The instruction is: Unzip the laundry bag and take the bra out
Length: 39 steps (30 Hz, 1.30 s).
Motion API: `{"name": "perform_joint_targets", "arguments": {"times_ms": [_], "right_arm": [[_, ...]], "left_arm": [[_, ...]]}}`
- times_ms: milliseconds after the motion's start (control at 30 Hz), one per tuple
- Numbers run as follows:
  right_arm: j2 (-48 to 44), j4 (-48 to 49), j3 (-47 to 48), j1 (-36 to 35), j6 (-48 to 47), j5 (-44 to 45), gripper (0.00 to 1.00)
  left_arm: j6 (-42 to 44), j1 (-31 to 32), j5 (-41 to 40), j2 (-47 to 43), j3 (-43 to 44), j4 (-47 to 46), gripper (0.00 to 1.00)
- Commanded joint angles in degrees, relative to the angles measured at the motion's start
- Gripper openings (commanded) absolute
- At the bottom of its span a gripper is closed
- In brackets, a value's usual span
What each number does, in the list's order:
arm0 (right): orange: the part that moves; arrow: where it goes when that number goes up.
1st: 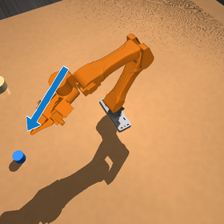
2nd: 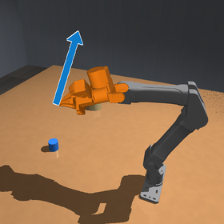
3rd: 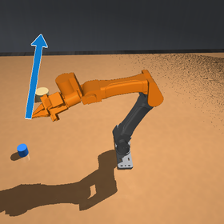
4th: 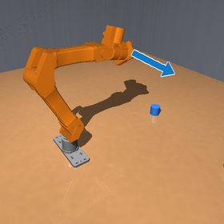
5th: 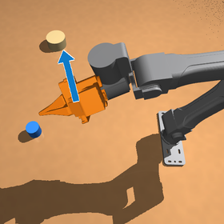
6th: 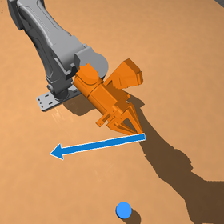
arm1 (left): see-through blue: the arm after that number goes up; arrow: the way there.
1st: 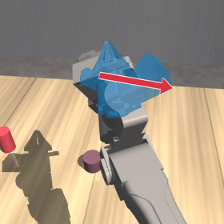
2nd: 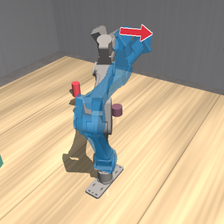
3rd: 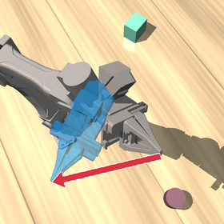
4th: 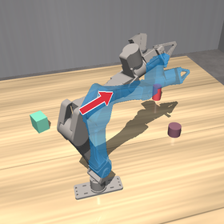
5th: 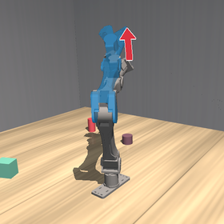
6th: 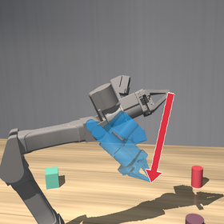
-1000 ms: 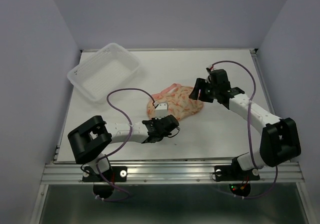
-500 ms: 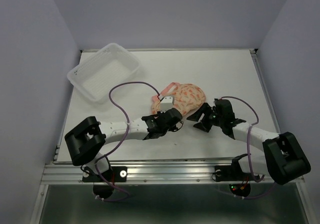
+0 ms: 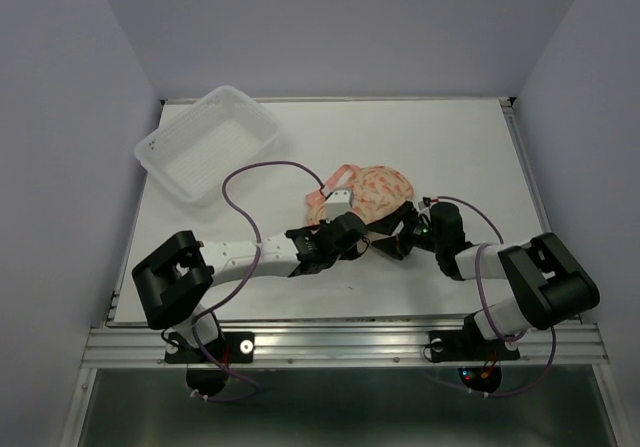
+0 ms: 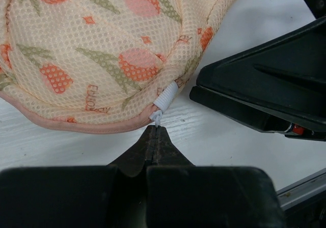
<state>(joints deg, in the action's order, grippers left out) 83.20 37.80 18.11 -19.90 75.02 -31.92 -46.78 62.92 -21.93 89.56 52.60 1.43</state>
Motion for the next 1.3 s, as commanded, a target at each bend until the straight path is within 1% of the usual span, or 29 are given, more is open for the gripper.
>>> {"name": "perform_joint_targets", "arguments": {"times_ms": [0,67,233,300,367,400,433,467,533,633,767,967,1100,1167,1200,1267], "right_arm": [[1.5,7.5,1.0,0.3,1.4,-0.6,0.70],[2.8,9.0,1.6,0.3,1.4,-0.8,0.69],[7.1,11.1,2.7,-0.3,1.4,-2.1,0.63],[7.9,12.0,2.5,-0.3,1.8,-2.0,0.56],[8.3,12.3,2.5,-0.3,1.8,-2.1,0.46],[8.4,12.3,2.5,-0.3,1.7,-2.3,0.32],[8.3,12.2,2.5,-0.3,1.5,-2.4,0.24],[8.0,12.0,2.5,-0.3,1.1,-2.5,0.11],[7.5,11.5,2.2,-0.3,1.0,-2.5,0.01],[6.4,10.7,1.5,0.2,0.7,-3.1,0.01],[4.3,8.1,0.9,3.4,-0.8,-4.3,0.01],[-1.2,-4.6,3.9,8.2,-7.2,-6.3,0.01],[-2.3,-11.9,6.9,13.0,-10.3,-12.0,0.01],[-2.8,-14.9,9.0,13.0,-13.6,-12.7,0.01],[-3.1,-19.0,10.5,13.0,-15.0,-11.9,0.01],[-4.0,-21.4,11.5,13.0,-17.7,-11.2,0.01]], "left_arm": [[0.7,-0.1,0.0,0.1,2.9,-2.6,0.00],[0.8,-0.1,0.3,0.2,3.0,-2.6,0.00],[0.7,-0.1,0.8,0.3,2.9,-2.9,0.00],[0.8,0.0,0.9,0.4,2.9,-3.0,0.00],[0.9,-0.1,0.9,0.4,2.8,-3.1,0.00],[1.0,-0.1,0.8,0.3,2.7,-3.1,0.00],[1.1,-0.1,0.8,0.1,2.5,-3.1,0.00],[1.0,-0.1,0.8,-0.3,2.1,-3.1,0.00],[0.7,-0.1,0.7,-0.8,1.4,-2.9,0.00],[0.1,-0.2,0.0,-2.8,-1.0,-2.7,0.00],[-0.9,-1.0,-1.0,-5.6,-5.7,-1.9,0.00],[-2.9,-3.4,-1.4,-11.0,-11.7,-0.2,0.00],[-3.7,-7.3,-1.3,-14.9,-16.7,-0.6,0.00],[-3.1,-8.8,-1.0,-15.7,-17.8,-0.9,0.00],[-2.3,-10.0,-0.5,-16.3,-18.1,-1.0,0.00],[-1.0,-10.2,-0.2,-16.5,-17.9,-1.2,0.00]]}}
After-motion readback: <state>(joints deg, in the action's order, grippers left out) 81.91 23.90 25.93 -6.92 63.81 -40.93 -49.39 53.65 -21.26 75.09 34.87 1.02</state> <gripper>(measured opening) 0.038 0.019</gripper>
